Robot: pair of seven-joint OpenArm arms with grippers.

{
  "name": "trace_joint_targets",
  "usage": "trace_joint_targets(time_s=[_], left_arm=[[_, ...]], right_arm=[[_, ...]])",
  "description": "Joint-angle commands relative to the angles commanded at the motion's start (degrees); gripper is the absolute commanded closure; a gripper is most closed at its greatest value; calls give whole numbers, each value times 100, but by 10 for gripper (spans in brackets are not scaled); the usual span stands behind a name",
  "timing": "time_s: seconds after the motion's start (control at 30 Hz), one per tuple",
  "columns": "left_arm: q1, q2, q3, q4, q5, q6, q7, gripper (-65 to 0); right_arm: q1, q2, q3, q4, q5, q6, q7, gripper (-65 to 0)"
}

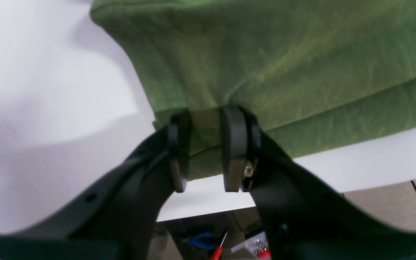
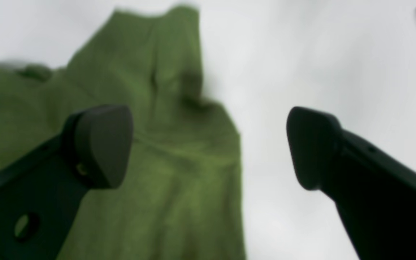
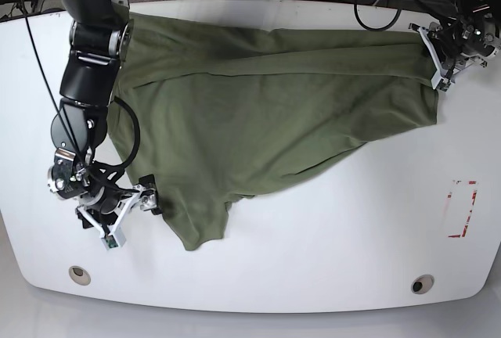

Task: Fold the T-shirt properly

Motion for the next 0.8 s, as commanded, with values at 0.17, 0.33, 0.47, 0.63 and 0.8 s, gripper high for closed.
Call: trace_joint_targets(time_s=[0.17,0.33,0.47,0.63,0.8], left_arm=[[-141,0,0,255,-9,0,0,-139],[-255,18,18,695,-9,0,26,-139],[-264,97,26,747,-9,0,26,-139],[-360,123,9,862,-18,0,26,-139],[-369,123,-9,1152,-202,0,26,-139]], right_arm=[[-316,0,114,0,0,44,35,-650],[-369,-9,114,-35,0,299,44,-650],[-273,-97,114,-255,-44,308,202,-650],[26,-105,114,-835,-70,334,343,-650],[105,-105,105,-1055,-70,316,484,-650]])
